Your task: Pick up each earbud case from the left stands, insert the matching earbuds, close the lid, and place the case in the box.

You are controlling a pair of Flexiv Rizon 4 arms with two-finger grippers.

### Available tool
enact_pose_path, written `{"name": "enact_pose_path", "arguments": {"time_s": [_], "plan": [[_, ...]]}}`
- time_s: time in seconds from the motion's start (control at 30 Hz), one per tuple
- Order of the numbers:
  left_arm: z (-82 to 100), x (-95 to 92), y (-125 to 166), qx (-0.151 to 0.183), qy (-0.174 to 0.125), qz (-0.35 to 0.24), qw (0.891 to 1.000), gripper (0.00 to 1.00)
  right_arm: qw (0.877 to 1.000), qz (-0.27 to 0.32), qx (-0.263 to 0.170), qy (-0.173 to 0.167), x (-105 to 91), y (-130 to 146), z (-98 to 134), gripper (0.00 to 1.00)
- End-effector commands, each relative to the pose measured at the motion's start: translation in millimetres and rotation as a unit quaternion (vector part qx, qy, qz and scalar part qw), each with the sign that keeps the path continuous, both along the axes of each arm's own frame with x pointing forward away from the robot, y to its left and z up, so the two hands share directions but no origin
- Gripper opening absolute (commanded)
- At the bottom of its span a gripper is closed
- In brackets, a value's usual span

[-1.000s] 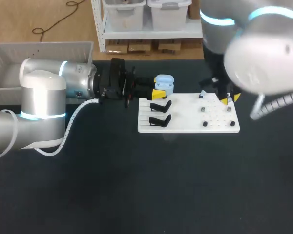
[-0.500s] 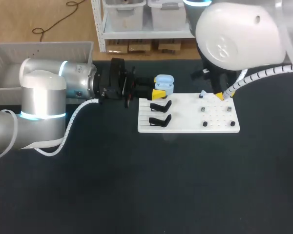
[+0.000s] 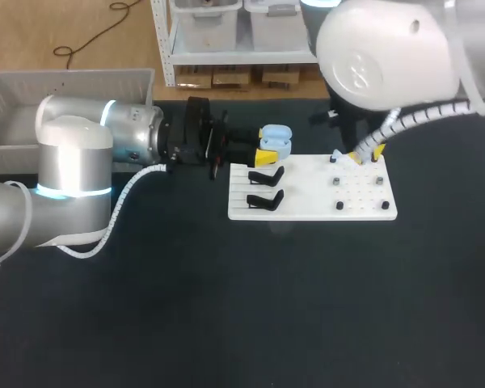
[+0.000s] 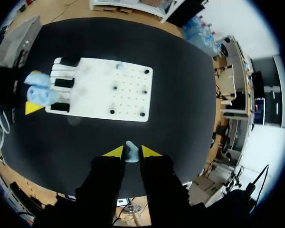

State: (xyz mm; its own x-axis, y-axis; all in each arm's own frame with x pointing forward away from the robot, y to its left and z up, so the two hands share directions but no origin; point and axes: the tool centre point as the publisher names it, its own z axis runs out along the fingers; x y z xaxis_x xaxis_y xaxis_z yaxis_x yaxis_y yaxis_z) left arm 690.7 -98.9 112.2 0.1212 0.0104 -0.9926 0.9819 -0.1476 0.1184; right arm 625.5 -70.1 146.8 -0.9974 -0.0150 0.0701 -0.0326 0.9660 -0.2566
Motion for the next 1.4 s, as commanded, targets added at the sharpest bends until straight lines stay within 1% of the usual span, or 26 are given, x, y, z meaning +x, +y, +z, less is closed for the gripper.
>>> {"name": "enact_pose_path", "arguments": {"time_s": [0.03, 0.07, 0.1, 0.23, 0.33, 0.43, 1.03, 1.07, 1.1, 1.13, 1.17, 1.2, 1.23, 1.27, 1.4], "plan": [[-0.5, -0.1, -7, -0.007, -0.003, 0.003, 1.0, 0.0, 0.996, -0.079, 0.023, 0.033, 21.6, 3, 4, 0.0], [-0.7, -0.4, -7, -0.008, -0.002, 0.003, 1.0, 0.0, 0.994, -0.096, 0.035, 0.026, 23.0, 3, 7, 0.0], [-1.3, -0.9, -7, -0.009, -0.001, 0.003, 1.0, 0.0, 0.993, -0.106, 0.037, 0.019, 23.8, 2, 9, 0.0], [-4.9, -2.3, -6, -0.008, 0.001, 0.002, 1.0, 0.0, 0.989, -0.14, 0.041, 0.002, 19.4, 7, 12, 0.0], [-7.4, -2.4, -5, -0.008, 0.004, 0.003, 1.0, 0.0, 0.987, -0.152, 0.043, -0.006, 17.4, 11, 13, 0.0], [-8.4, -2.9, -4, -0.007, 0.006, 0.002, 1.0, 0.0, 0.987, -0.156, 0.04, -0.006, 13.9, 14, 11, 0.0], [-8.7, -3.0, -4, -0.006, 0.006, 0.002, 1.0, 0.0, 0.987, -0.156, 0.04, -0.006, 13.9, 14, 11, 0.0], [-8.7, -3.0, -4, -0.006, 0.006, 0.002, 1.0, 0.0, 0.986, -0.164, 0.034, -0.001, 16.4, 18, 11, 0.0], [-8.7, -3.0, -4, -0.006, 0.006, 0.002, 1.0, 0.0, 0.983, -0.182, 0.019, 0.006, 19.9, 21, 10, 0.0], [-8.7, -3.0, -4, -0.006, 0.006, 0.002, 1.0, 0.0, 0.982, -0.188, 0.014, 0.0, 21.7, 23, 9, 0.0], [-8.7, -3.0, -4, -0.006, 0.006, 0.002, 1.0, 0.0, 0.978, -0.206, 0.022, 0.002, 23.9, 26, 11, 0.0], [-8.7, -3.0, -4, -0.006, 0.006, 0.002, 1.0, 0.0, 0.976, -0.216, 0.02, 0.003, 25.6, 27, 11, 0.0], [-8.7, -3.0, -4, -0.006, 0.006, 0.002, 1.0, 0.0, 0.974, -0.224, 0.02, -0.001, 27.6, 29, 12, 0.0], [-8.7, -3.0, -4, -0.006, 0.006, 0.002, 1.0, 0.0, 0.971, -0.238, 0.029, -0.003, 29.8, 31, 13, 0.0], [-8.7, -3.0, -4, -0.006, 0.006, 0.002, 1.0, 0.0, 0.962, -0.272, 0.026, -0.005, 33.4, 39, 14, 0.0]]}}
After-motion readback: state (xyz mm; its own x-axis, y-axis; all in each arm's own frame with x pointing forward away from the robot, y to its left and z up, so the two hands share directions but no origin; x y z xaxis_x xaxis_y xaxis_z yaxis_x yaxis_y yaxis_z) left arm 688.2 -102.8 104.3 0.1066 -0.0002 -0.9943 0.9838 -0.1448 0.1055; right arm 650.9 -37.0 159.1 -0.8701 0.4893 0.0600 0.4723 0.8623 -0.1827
